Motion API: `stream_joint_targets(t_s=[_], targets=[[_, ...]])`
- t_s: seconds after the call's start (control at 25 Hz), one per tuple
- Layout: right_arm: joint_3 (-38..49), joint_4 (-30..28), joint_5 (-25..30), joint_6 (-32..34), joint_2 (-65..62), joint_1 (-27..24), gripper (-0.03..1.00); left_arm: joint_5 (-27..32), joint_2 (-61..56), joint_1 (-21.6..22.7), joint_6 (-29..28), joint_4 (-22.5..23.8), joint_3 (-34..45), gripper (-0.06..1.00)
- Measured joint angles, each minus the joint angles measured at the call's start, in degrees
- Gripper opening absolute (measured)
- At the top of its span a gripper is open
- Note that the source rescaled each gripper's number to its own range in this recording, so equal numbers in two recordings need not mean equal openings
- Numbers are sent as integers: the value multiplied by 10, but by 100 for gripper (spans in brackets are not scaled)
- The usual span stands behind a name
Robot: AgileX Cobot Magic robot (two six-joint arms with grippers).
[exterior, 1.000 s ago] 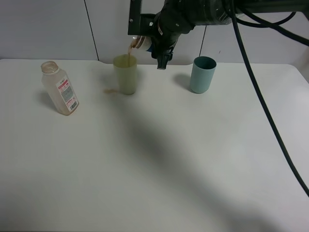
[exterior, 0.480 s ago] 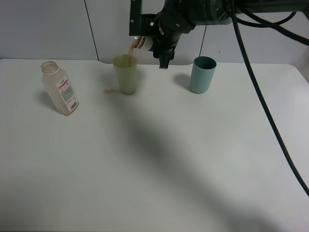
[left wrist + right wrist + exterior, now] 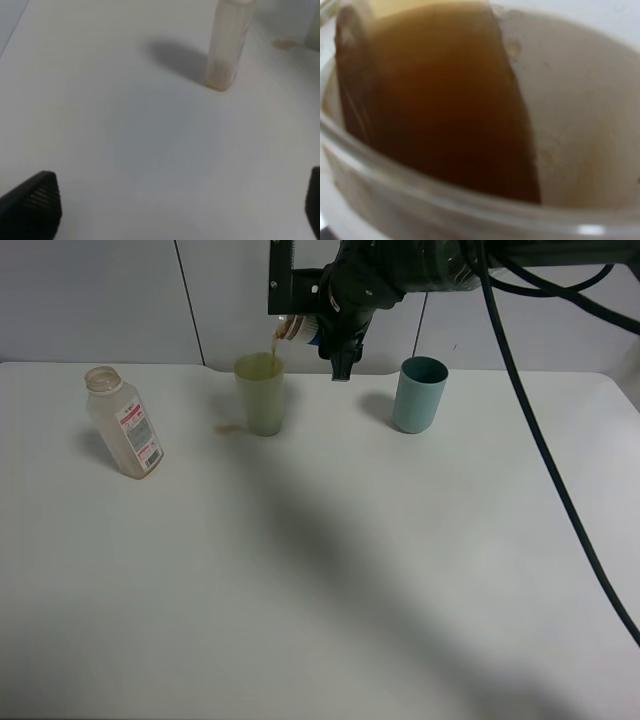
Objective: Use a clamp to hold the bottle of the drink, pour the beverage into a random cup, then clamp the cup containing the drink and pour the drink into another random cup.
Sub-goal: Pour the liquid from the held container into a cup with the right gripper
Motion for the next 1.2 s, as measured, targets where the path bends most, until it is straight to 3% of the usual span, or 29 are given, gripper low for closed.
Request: stream_joint_targets(t_s=[1.2], targets=[[0, -32, -11, -2, 0, 15, 0, 0, 0, 0, 0, 0, 0, 99]])
